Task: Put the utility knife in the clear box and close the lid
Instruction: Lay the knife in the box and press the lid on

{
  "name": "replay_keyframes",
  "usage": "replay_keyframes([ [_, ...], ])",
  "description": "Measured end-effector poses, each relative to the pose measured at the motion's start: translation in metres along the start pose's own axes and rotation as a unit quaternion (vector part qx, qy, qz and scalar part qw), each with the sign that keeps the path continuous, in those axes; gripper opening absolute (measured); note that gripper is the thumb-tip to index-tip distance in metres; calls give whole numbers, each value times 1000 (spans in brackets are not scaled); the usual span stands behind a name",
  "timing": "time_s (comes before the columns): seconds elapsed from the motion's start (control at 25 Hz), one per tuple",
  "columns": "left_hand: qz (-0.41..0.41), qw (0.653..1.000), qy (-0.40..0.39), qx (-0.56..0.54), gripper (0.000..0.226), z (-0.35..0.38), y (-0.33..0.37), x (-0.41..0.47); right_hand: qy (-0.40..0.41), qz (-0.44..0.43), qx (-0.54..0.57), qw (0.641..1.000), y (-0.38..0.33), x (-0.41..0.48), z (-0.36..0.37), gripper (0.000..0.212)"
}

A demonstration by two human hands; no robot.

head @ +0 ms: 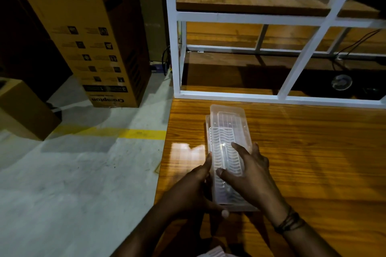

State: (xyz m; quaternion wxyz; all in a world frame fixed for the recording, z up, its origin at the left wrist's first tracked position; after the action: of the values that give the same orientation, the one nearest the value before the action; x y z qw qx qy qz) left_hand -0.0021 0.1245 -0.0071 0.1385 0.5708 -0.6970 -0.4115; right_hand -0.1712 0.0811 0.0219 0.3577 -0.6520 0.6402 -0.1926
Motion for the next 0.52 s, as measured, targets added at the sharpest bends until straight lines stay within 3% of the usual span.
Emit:
replay_keyframes([
  [0.52, -44, 994, 43, -93, 122, -5, 8, -7, -12, -26, 46, 999, 6, 5, -7, 87],
])
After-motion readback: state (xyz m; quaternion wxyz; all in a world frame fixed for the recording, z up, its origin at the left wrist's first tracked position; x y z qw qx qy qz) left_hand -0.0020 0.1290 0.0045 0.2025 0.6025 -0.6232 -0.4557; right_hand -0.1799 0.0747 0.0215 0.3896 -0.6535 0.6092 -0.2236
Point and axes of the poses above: each hand's wrist, its own x-axis towards the middle knuckle, its own z-axis out of the palm, y = z × x, the point moved 3 cm from there along x, towards the middle knuckle, and after that the axes turned 14 degrees about x, right-handed, at the moved point
